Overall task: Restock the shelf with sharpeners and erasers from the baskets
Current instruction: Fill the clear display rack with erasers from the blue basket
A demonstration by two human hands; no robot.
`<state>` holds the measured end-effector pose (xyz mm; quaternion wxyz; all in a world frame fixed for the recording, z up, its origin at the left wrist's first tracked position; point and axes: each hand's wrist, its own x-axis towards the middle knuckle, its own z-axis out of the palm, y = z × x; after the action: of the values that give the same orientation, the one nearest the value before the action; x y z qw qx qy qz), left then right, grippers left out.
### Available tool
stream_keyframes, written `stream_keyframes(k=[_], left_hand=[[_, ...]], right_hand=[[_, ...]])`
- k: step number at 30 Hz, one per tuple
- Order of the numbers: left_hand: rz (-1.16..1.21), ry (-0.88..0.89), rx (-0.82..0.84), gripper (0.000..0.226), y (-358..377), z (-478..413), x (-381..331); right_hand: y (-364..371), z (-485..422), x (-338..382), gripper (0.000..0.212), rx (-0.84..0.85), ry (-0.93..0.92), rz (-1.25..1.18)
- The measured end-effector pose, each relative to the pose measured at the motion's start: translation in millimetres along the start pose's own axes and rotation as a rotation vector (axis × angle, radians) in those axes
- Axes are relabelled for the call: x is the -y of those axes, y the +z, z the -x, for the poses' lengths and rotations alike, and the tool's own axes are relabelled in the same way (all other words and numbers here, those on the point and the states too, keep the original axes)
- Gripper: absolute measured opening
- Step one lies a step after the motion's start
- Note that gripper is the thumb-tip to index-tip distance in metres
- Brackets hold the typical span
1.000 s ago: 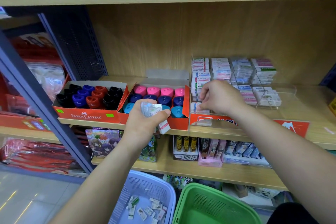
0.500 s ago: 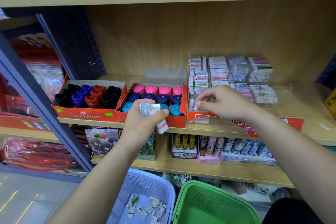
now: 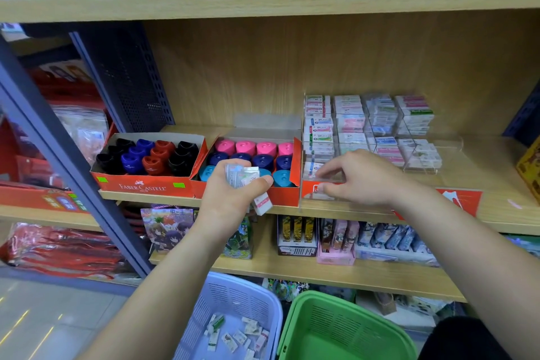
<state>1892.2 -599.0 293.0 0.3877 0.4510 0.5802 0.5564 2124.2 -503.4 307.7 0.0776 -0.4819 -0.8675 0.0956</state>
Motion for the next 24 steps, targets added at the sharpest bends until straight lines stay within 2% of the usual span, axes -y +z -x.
stream_keyframes(k=[3,7,9,11,13,16,19,24], left_hand=[[0.008,-0.004,0.012,0.039,2,1,-1],[0.013,-0.010,0.042,0.038,4,2,-3],[0.072,-0.038,0.061,0.036,7,1,-2],[0.150,-0.065,0.078,0.036,12,0,-2],[0.189,-0.061,0.080,0.037,20,1,-4],[0.241,-0.068,0.077,0.036,31,3,-6],[0.283,-0.092,0.093,0.042,35,6,-7],[0.284,-0.108,0.124,0.067,29,11,-10]], right_hand=[[-2,-1,2,0.052,0.089,0.016,-0.052],[-7,0,3,0.038,0.121,0.008,-0.058],[-12,6,6,0.040,0.042,0.023,-0.039],[-13,14,12,0.030,-0.175,0.021,-0.086],[-10,23,24,0.017,-0.297,-0.025,-0.290],[5,34,51,0.018,-0.172,-0.082,-0.712],[20,35,63,0.024,-0.193,-0.065,-0.862],[19,36,57,0.016,-0.158,-0.012,-1.056]])
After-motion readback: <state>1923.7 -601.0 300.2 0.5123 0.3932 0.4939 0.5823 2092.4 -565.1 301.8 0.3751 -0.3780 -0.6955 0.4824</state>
